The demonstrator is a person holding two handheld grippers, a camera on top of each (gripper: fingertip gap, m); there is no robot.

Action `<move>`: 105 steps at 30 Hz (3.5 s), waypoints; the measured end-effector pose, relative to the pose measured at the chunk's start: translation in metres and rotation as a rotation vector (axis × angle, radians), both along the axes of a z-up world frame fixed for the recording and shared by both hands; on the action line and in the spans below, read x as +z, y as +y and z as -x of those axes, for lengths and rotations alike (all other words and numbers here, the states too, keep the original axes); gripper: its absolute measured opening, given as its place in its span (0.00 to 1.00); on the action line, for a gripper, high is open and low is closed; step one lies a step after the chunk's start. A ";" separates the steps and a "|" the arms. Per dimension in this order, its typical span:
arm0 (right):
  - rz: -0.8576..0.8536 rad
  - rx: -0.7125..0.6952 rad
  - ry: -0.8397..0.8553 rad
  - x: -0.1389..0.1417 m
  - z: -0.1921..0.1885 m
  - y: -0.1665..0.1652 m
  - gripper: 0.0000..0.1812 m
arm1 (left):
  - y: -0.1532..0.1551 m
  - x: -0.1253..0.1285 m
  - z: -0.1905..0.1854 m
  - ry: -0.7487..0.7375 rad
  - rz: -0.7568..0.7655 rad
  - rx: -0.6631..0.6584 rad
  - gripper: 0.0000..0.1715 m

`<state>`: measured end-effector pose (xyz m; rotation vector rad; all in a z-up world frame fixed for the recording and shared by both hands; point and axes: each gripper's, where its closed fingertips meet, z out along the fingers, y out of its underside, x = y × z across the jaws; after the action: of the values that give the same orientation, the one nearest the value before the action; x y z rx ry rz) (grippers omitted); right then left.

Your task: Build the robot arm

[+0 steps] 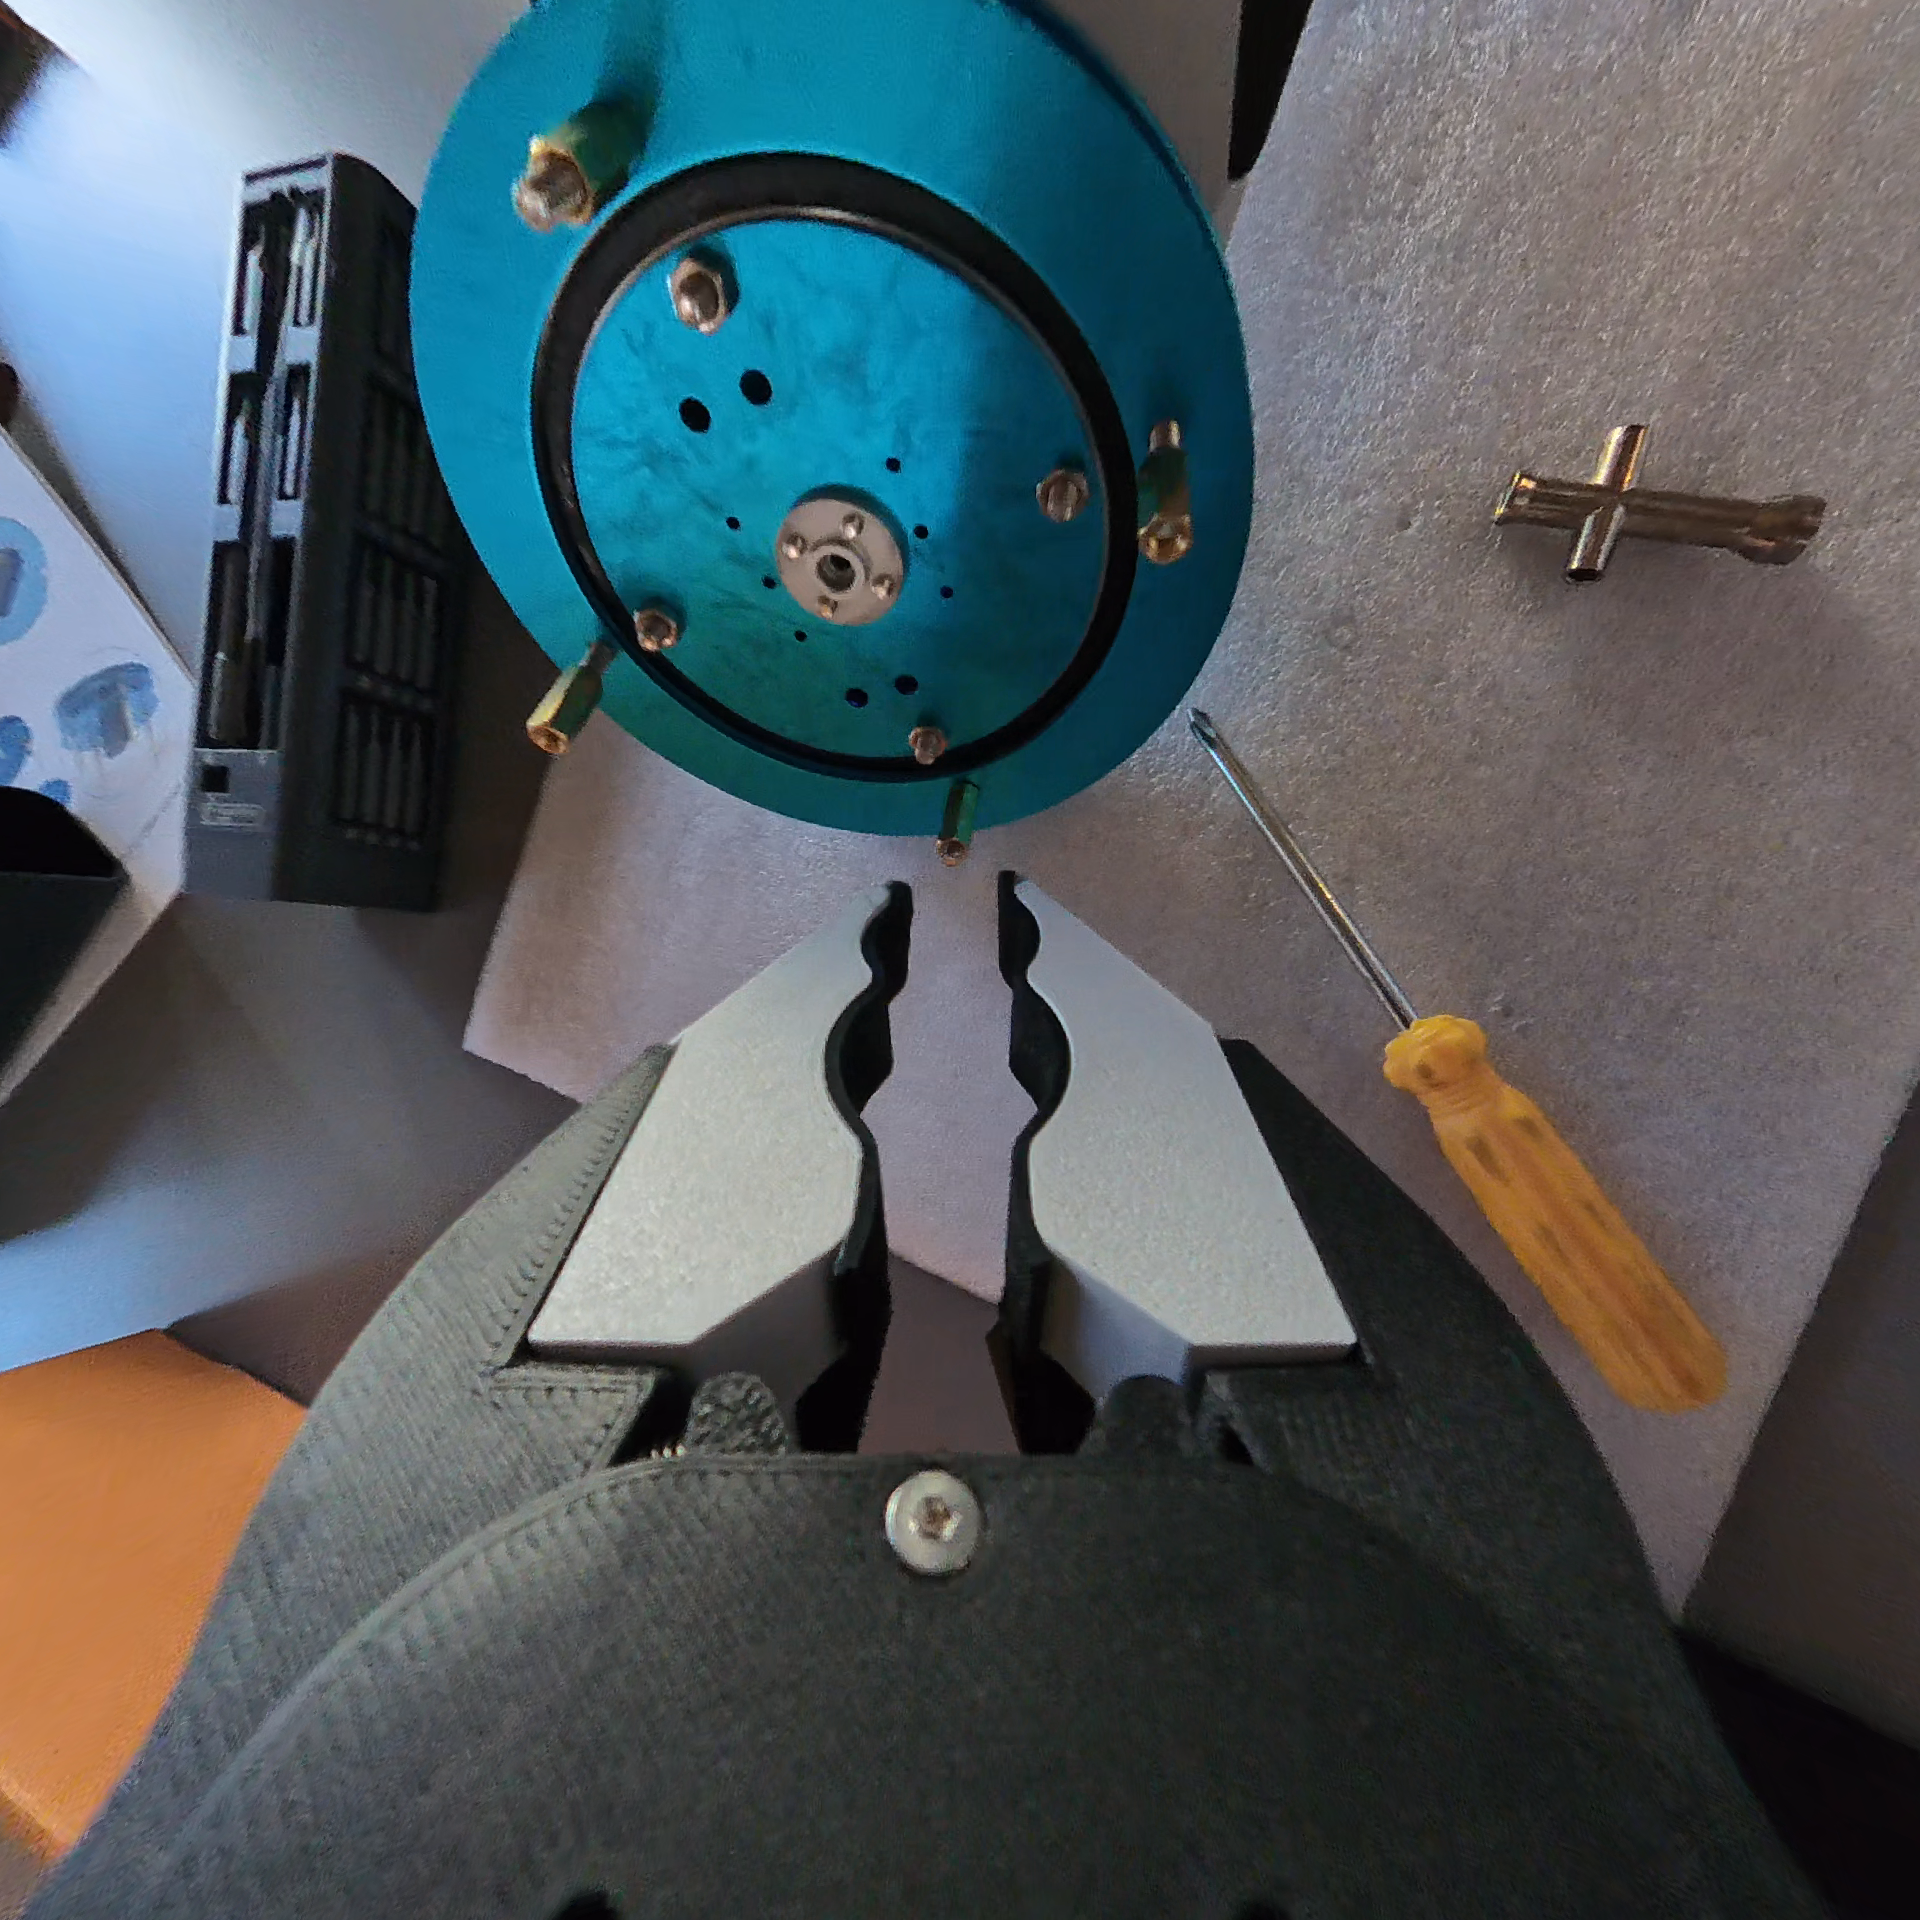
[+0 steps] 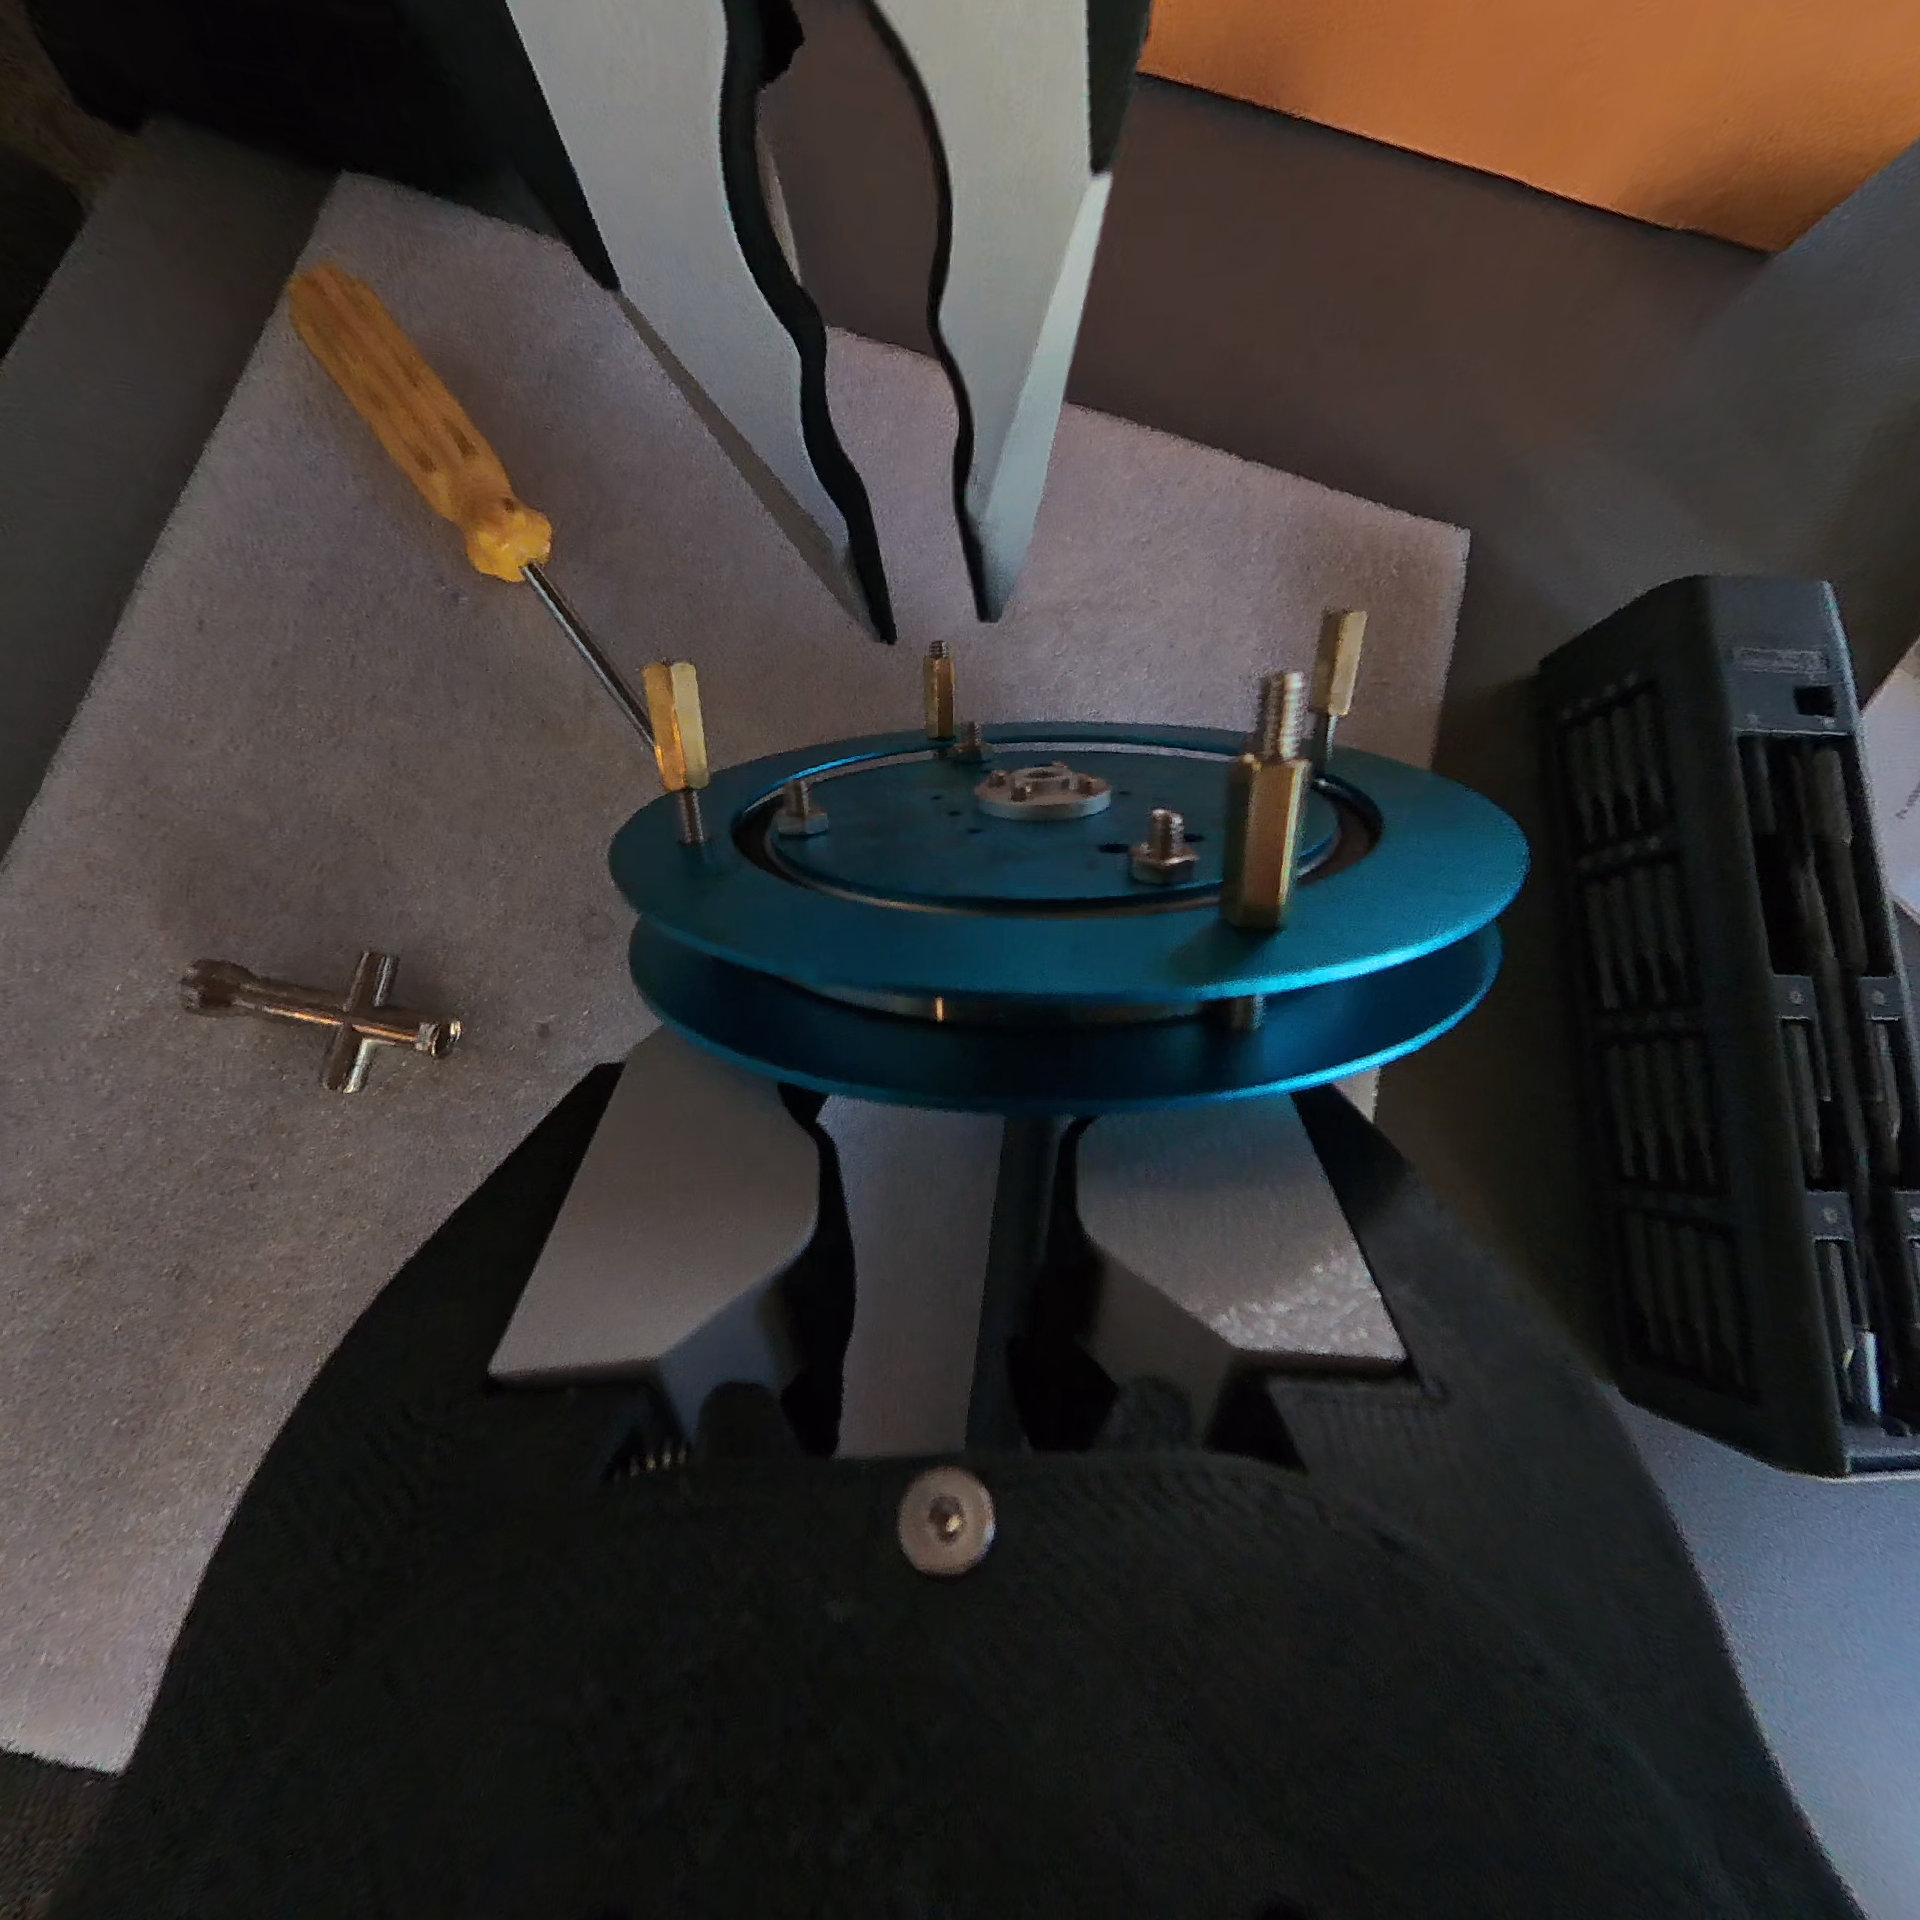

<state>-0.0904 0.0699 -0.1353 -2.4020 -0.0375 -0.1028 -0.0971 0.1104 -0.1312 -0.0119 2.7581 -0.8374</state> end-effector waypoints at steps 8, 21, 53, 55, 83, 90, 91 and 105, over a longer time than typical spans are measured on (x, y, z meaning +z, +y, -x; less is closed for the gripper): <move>0.039 -0.008 -0.040 0.000 0.002 0.001 0.21 | -0.007 -0.005 0.004 0.096 0.053 0.031 0.07; 0.087 -0.025 -0.087 0.005 0.005 0.012 0.20 | -0.004 -0.013 0.002 0.090 0.012 0.026 0.03; 0.072 0.009 -0.028 -0.014 0.003 0.022 0.17 | -0.001 -0.018 0.000 -0.178 -0.135 -0.132 0.02; 0.070 0.009 -0.033 -0.014 0.003 0.022 0.17 | -0.002 -0.017 0.000 -0.224 -0.143 -0.168 0.01; 0.136 -0.017 -0.137 -0.007 0.004 0.017 0.19 | -0.007 -0.019 0.001 -0.274 -0.064 -0.193 0.03; 0.188 -0.020 -0.123 -0.002 0.001 -0.011 0.21 | -0.007 -0.019 0.001 -0.276 -0.065 -0.191 0.03; 0.177 -0.018 -0.117 0.001 0.001 -0.013 0.21 | -0.007 -0.019 0.001 -0.276 -0.065 -0.191 0.03; 0.234 -0.152 -0.003 0.009 -0.017 -0.086 0.20 | -0.007 -0.020 0.001 -0.276 -0.064 -0.190 0.03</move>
<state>-0.0732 -0.0159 -0.1266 -2.6366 0.1400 -0.1815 -0.0981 0.1035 -0.1508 0.3551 2.5493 -0.7330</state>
